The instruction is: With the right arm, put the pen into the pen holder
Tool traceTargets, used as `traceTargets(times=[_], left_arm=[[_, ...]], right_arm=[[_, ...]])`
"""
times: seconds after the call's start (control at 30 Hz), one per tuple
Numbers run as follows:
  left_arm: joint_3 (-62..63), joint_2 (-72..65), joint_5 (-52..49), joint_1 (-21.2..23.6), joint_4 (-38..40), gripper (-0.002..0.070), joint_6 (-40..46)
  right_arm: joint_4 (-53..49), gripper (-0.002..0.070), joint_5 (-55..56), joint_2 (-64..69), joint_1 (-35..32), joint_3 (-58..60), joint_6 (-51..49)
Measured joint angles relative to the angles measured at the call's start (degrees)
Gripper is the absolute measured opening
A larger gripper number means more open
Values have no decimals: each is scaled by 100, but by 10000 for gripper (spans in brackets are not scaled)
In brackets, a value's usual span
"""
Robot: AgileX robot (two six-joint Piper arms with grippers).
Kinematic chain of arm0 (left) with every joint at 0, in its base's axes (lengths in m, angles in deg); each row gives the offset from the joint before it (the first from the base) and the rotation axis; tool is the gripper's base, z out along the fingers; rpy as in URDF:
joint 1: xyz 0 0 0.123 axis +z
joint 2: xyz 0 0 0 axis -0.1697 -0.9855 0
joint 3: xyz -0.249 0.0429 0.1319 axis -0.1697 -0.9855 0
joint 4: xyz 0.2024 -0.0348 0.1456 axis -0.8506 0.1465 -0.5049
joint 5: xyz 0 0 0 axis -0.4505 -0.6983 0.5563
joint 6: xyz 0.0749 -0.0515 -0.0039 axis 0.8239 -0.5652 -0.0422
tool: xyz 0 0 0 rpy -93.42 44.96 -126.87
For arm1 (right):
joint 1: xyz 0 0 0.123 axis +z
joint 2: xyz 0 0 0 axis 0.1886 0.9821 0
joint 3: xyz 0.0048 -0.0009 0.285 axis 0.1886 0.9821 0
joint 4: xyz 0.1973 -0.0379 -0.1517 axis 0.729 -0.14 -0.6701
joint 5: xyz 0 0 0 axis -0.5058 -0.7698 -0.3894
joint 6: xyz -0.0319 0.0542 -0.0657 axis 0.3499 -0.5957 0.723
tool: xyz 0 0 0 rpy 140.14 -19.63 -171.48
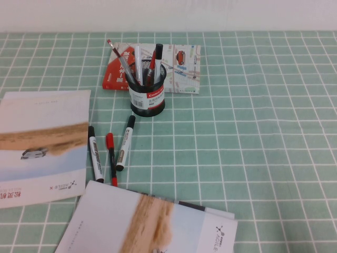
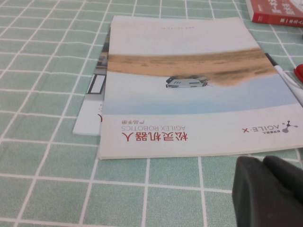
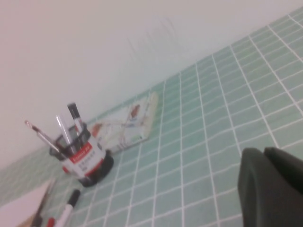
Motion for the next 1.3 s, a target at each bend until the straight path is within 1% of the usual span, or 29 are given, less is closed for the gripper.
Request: traceTargets(times=[0.17, 0.27, 0.37, 0.47, 0.53, 0.77, 0.83, 0.9, 1.03, 1.17, 1.3], left_arm=[[0, 0, 0, 0, 0, -4, 0], [0, 0, 0, 0, 0, -4, 0], [0, 0, 0, 0, 0, -4, 0], [0, 0, 0, 0, 0, -4, 0], [0, 0, 0, 0, 0, -4, 0], [0, 0, 0, 0, 0, -4, 0], [0, 0, 0, 0, 0, -4, 0], [0, 0, 0, 0, 0, -4, 0], [0, 0, 0, 0, 0, -4, 0], [0, 0, 0, 0, 0, -4, 0], [0, 0, 0, 0, 0, -4, 0]], right_arm=[[352, -20, 109, 0, 0, 0, 0], [517, -20, -248, 53, 0, -56, 0], [665, -20, -705, 517, 0, -384, 0], [669, -20, -1299, 1303, 0, -919, -11], [591, -20, -1820, 2058, 0, -1407, -11], [-412, -20, -3407, 4503, 0, -3130, -94], [-652, -20, -3733, 5082, 7, -3575, -129], [-873, -20, -3831, 5601, 88, -3968, -158], [-1525, -20, -3859, 6545, 713, -4740, -786], [-2486, -20, -3897, 7564, 1711, -5600, -1781], [-2797, -20, -3924, 8504, 2436, -6518, -2157]])
